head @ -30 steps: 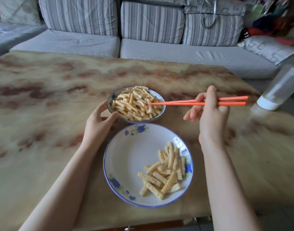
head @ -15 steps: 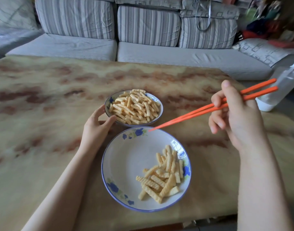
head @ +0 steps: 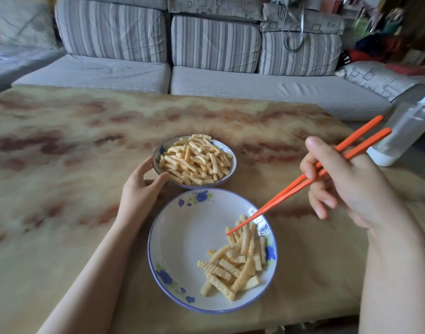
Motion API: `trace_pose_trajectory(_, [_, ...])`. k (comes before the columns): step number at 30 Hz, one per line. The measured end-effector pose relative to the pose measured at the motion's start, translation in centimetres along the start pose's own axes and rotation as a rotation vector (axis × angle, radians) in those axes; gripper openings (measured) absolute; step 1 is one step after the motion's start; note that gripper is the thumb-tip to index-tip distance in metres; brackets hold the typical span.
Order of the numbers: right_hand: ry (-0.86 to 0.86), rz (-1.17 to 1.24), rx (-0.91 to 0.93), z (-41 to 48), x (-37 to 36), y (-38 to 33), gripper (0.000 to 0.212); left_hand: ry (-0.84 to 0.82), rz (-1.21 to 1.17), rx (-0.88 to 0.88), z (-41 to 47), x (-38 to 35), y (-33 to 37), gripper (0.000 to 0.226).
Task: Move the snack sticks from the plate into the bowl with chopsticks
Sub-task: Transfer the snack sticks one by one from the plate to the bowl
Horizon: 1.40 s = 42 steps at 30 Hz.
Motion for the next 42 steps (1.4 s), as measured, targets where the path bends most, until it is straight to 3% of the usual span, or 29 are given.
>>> trace_pose_trajectory(7, [0.052, 0.003, -0.002, 0.5, -0.6, 0.5, 0.047, -0.002, -0.002, 0.0, -0.1, 0.0, 0.2, 0.046])
trace_pose_trajectory(16, [0.378, 0.392, -0.016, 1.5, -0.6, 1.4, 0.038, -0.002, 0.006, -0.001, -0.1, 0.0, 0.2, 0.045])
trace_pose_trajectory(22, [0.576, 0.468, -0.014, 2.1, -2.8, 2.5, 0.041, -0.003, -0.002, 0.005, -0.2, 0.0, 0.2, 0.044])
trace_pose_trajectory(34, [0.481, 0.406, -0.004, 4.0, -6.9, 4.2, 0.045, 0.003, 0.006, 0.001, 0.0, -0.1, 0.1, 0.046])
trace_pose_trajectory(42, [0.412, 0.328, 0.019, 3.5, -5.2, 3.6, 0.045, 0.007, 0.004, 0.005, 0.0, 0.0, 0.0, 0.044])
Point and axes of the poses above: each hand's wrist, its own z-axis towards the middle knuckle, its own x-axis out of the back of the hand, y = z × x, the point moved 4 cm from there along z, towards the middle knuckle, and after that the axes turned 4 degrees about -z, right-handed, at the moved point
